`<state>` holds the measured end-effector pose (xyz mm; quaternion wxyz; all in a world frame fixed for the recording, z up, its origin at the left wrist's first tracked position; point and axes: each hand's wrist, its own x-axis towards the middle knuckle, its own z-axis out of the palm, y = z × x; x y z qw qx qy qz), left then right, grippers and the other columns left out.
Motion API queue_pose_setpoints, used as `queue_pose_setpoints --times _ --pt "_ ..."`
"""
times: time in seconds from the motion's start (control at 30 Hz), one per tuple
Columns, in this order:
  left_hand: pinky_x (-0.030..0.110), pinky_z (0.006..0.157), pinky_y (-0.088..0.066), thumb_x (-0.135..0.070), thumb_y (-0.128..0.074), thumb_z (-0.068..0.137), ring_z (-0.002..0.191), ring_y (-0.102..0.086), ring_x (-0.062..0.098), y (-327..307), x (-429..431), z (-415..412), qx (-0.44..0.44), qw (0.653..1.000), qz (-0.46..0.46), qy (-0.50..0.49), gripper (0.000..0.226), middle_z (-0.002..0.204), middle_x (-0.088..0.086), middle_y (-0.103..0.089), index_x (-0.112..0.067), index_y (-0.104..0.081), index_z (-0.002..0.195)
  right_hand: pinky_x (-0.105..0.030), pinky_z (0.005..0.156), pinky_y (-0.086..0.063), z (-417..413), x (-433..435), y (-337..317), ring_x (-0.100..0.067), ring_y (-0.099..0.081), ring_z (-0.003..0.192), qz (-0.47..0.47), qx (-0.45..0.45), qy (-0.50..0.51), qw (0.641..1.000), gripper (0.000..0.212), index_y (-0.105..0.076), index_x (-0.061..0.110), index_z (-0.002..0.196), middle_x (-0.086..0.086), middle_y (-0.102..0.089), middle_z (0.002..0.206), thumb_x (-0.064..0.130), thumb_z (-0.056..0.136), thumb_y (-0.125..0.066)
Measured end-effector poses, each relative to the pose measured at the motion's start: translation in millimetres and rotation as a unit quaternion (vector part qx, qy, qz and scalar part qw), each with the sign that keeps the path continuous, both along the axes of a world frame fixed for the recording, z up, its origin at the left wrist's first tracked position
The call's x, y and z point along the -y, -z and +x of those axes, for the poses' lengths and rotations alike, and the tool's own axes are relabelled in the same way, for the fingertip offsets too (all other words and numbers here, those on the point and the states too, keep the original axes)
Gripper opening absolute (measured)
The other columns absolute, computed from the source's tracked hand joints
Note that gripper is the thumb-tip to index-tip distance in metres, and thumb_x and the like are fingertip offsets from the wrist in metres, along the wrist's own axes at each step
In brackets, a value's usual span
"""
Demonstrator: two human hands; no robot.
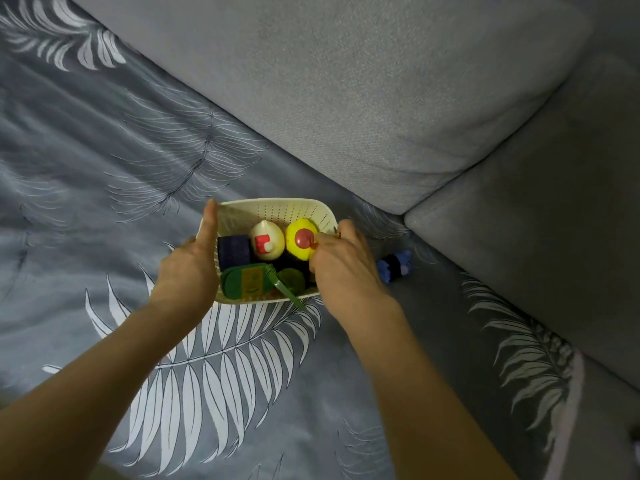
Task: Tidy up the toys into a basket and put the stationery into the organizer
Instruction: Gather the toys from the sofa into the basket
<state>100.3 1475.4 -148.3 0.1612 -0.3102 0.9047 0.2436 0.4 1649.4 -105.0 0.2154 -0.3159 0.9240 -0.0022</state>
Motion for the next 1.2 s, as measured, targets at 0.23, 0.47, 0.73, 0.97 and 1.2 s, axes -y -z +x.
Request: queue_pose_setpoints --times 0.23,0.47,0.73,0.97,1.2 --pt "0.038 0.065 -0.04 0.0 -0.05 0.09 0.069 -0.047 0.025 1.7 -2.4 -0.9 -0.019 1.0 -0.008 -0.001 0.093 0.096 0.023 -0.06 -0.031 0.016 0.148 -0.052 0.101 -0.041 -26.9 -47.5 19.6 -0.036 -0.046 0.123 -0.197 -0.131 0.11 0.965 0.045 -0.067 0.016 0.117 -0.007 -0.064 0.122 -0.006 0.079 -0.054" --pt "0.037 0.066 -0.038 0.0 -0.049 0.091 0.07 -0.046 0.024 4.7 -2.5 -2.8 0.003 1.0 -0.023 -0.001 0.092 0.098 0.022 -0.058 -0.03 0.017 0.147 -0.053 0.101 -0.04 -56.7 -100.5 100.2 -0.04 -0.037 0.13 0.119 0.007 0.142 0.983 0.041 -0.053 0.017 0.127 -0.01 -0.046 0.137 0.006 0.088 -0.061" --pt "0.04 0.069 -0.043 -0.002 -0.05 0.09 0.07 -0.046 0.023 0.8 -3.9 -4.7 0.018 0.999 -0.025 -0.009 0.093 0.089 0.014 -0.051 -0.03 0.018 0.147 -0.029 0.086 -0.033 -63.6 -70.9 46.8 -0.03 -0.052 0.109 -0.161 -0.111 0.202 0.96 0.041 -0.054 0.021 0.114 -0.004 -0.059 0.119 0.013 0.079 -0.073" --pt "0.039 0.07 -0.044 -0.006 -0.052 0.091 0.072 -0.046 0.021 -5.2 -4.0 -3.9 0.027 0.999 -0.017 -0.01 0.095 0.096 0.018 -0.058 -0.03 0.02 0.146 -0.03 0.08 -0.035 -14.5 23.8 -12.3 -0.023 -0.043 0.101 -0.17 -0.06 -0.056 0.982 0.04 -0.061 0.027 0.119 -0.001 -0.057 0.111 0.021 0.08 -0.068" --pt "0.042 0.077 -0.048 -0.004 -0.055 0.089 0.074 -0.047 0.021 -0.3 1.0 -2.4 0.013 1.0 0.007 -0.012 0.098 0.102 0.021 -0.059 -0.033 0.02 0.146 -0.043 0.088 -0.046 6.7 14.6 12.3 -0.027 -0.048 0.106 -0.201 -0.076 0.007 0.977 0.034 -0.065 0.015 0.119 -0.006 -0.064 0.11 0.023 0.086 -0.066"
